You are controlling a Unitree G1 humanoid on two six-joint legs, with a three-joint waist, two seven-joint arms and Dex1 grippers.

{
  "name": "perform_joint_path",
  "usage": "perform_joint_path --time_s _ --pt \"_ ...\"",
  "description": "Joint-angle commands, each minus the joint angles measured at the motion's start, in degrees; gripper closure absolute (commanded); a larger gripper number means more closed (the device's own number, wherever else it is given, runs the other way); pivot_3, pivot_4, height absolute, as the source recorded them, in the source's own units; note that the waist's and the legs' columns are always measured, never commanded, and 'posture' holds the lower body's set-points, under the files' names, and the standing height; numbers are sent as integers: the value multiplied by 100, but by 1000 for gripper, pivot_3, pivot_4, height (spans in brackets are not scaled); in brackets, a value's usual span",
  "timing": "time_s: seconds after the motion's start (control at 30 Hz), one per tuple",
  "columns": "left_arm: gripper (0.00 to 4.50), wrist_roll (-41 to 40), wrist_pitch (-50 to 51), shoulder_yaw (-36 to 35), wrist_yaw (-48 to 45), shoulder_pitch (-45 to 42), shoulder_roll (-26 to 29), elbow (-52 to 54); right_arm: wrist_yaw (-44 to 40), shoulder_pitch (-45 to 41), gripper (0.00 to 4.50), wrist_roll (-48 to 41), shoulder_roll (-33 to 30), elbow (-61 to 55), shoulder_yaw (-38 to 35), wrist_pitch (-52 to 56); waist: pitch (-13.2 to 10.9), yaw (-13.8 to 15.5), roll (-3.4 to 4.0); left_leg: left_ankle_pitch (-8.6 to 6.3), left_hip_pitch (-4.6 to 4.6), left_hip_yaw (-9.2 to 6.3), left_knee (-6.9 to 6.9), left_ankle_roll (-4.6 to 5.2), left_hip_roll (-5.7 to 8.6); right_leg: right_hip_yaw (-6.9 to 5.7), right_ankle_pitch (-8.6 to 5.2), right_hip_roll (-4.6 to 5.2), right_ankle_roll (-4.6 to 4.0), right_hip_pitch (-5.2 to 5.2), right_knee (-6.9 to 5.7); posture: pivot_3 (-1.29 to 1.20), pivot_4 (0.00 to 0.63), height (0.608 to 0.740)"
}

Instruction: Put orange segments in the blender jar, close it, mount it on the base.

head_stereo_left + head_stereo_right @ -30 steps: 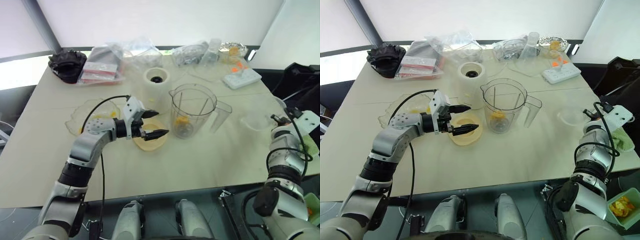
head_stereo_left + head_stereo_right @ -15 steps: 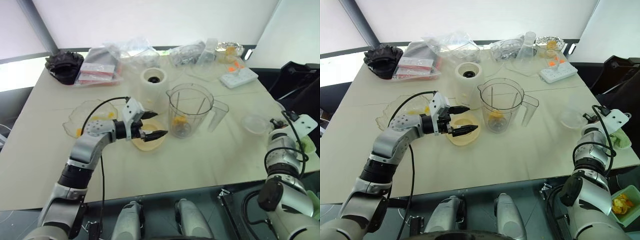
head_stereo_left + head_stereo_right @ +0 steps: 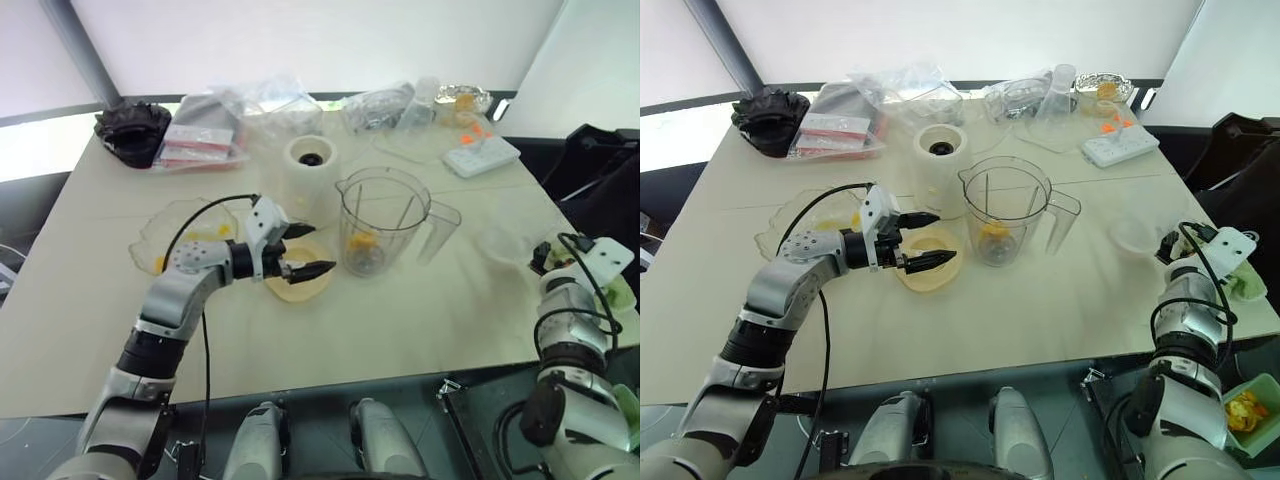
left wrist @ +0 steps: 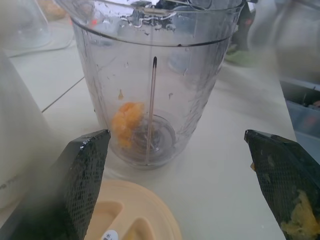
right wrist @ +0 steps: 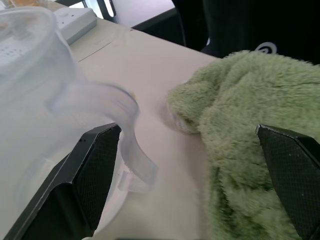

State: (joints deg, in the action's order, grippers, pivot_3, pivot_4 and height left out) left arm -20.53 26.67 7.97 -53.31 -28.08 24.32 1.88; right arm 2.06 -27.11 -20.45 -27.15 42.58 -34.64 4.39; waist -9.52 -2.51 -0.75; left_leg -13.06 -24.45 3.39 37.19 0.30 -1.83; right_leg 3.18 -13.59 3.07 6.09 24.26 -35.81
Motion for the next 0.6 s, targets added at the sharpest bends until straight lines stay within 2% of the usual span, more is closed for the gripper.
perform_joint_path --time_s 0.03,0.23,0.3,0.43,0.6 --pt "0 1 -118 13 -18 -85 -41 73 116 195 32 -124 46 -648 -58 178 0 -3 0 0 0 0 0 0 0 0 0 0 0 0 0 0 150 740" --pt "0 24 -150 40 -63 -122 -70 21 308 729 32 -330 221 -1908 -89 797 0 4 1 0 2 -19 0 0 0 0 -1 -2 0 0 -3 0 150 740" --pt "0 28 -166 25 -88 -160 -60 -38 384 1160 32 -571 375 -3017 -62 1346 1 15 1 0 1 -24 0 0 0 0 -1 -3 0 0 -3 0 150 740" --pt "0 36 -196 -11 -96 -182 -36 -99 505 1772 32 -922 505 -4498 -83 2222 1 13 1 0 1 -29 -1 0 -2 0 -3 -3 2 2 -12 0 150 740" --pt "0 56 -224 -57 -96 -206 7 -180 614 2848 32 -1846 713 -6557 -171 3482 1 29 1 0 2 -33 0 0 -6 0 -4 -3 0 2 -14 0 150 740"
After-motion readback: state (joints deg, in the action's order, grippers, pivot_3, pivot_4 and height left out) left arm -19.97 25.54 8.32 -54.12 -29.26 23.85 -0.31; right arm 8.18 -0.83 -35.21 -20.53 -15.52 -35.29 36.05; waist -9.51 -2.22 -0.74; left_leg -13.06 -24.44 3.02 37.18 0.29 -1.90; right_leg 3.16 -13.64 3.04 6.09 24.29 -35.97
